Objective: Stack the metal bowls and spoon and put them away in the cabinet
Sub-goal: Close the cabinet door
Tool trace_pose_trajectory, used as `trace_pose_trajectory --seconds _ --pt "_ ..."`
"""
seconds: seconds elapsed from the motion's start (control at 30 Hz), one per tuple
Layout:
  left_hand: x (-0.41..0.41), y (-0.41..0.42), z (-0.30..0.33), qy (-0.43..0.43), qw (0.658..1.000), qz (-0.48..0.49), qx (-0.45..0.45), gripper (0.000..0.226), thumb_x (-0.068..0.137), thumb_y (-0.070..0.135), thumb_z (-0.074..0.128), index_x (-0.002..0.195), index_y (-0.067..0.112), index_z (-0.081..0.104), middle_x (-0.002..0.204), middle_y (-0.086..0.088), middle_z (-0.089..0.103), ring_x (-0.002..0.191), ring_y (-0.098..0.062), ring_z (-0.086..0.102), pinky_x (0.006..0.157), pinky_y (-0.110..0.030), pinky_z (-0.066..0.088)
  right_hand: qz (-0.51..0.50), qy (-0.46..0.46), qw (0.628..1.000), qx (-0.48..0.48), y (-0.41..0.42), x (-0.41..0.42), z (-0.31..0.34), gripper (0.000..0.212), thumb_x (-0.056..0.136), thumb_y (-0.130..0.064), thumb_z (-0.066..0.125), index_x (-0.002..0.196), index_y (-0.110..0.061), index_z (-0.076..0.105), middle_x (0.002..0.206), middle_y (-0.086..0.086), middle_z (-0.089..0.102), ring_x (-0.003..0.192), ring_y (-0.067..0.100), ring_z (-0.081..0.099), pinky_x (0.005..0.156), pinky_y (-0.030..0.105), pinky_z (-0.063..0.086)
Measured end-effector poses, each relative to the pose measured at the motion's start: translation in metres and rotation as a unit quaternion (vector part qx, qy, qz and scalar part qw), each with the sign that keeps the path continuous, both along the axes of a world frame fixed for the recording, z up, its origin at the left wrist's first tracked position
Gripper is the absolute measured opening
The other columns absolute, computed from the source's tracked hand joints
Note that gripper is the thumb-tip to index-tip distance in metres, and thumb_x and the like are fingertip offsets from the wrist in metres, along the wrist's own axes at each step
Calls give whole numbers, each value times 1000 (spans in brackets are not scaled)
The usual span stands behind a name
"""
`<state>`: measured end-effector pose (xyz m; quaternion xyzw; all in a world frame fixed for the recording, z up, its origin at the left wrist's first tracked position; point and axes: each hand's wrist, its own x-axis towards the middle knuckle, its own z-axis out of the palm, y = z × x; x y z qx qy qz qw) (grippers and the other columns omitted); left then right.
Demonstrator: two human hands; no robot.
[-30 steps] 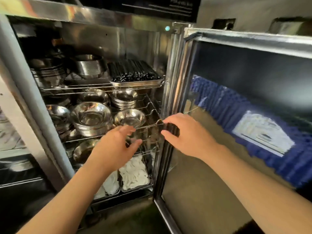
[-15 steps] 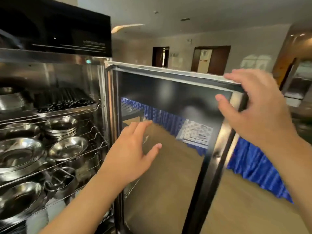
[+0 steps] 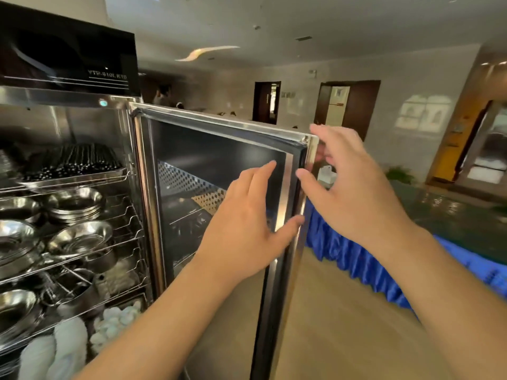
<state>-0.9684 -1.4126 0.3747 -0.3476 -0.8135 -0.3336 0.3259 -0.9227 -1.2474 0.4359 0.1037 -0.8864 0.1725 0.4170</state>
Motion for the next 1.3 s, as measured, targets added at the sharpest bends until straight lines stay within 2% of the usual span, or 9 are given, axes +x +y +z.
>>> trace_pose_trajectory --seconds 0.23,0.4,0.57,0.67,0.8,0.97,1.1,1.2,1.3 --pt "24 -2 -7 -8 998 59 3 94 86 50 70 158 12 22 149 -1 42 135 -14 44 109 -22 36 82 45 996 12 -5 6 -3 47 100 -11 45 147 -16 41 144 2 43 112 6 51 87 5 35" --pt "46 -16 -12 -21 997 68 14 89 85 39 74 155 16 25 139 4 48 128 -7 47 109 -26 42 170 66 983 22 -20 13 -4 51 96 2 40 145 -11 46 143 7 46 129 13 46 105 12 35" --pt "65 -39 -18 -38 986 124 102 77 79 41 80 139 17 38 120 4 52 101 -9 65 80 -27 56 313 73 947 24 -49 17 -6 53 93 11 37 142 -6 49 146 12 46 135 21 45 106 39 45" --pt "75 -63 -19 -31 972 192 133 66 75 42 83 123 22 42 104 6 56 80 -2 63 59 -14 47 381 71 921 33 -75 17 -8 55 92 11 36 143 -5 48 150 14 42 140 23 41 107 42 44" --pt "87 -105 -17 -49 950 263 165 53 73 38 84 102 35 40 83 11 60 71 -3 63 54 -18 45 468 54 881 36 -109 12 -9 54 95 14 43 145 -7 44 154 14 38 140 19 41 108 36 44" --pt "103 -165 -15 -49 929 321 177 45 71 38 81 99 35 47 82 11 67 78 -3 64 58 -21 50 509 -49 860 -10 -151 -4 -30 50 98 -12 56 146 -21 44 142 -6 46 125 2 51 100 13 43" --pt "109 -214 -15 -42 921 352 161 44 75 40 81 99 40 45 96 27 63 84 7 63 59 -12 46 486 -137 863 -9 -194 -20 -61 53 93 -43 60 143 -37 42 134 -24 44 123 -6 48 96 15 47" --pt "109 -243 -14 -40 913 377 153 45 76 43 81 100 42 43 88 24 64 84 9 62 63 -15 45 468 -189 863 -8 -224 -26 -81 65 83 -64 62 140 -46 38 134 -29 41 124 -6 45 94 23 47" --pt "107 -281 -14 -37 911 379 158 42 78 40 81 98 41 44 85 21 64 84 6 63 66 -13 50 471 -237 849 -9 -265 -27 -101 76 74 -74 64 139 -48 35 138 -29 41 119 -15 43 86 14 41"
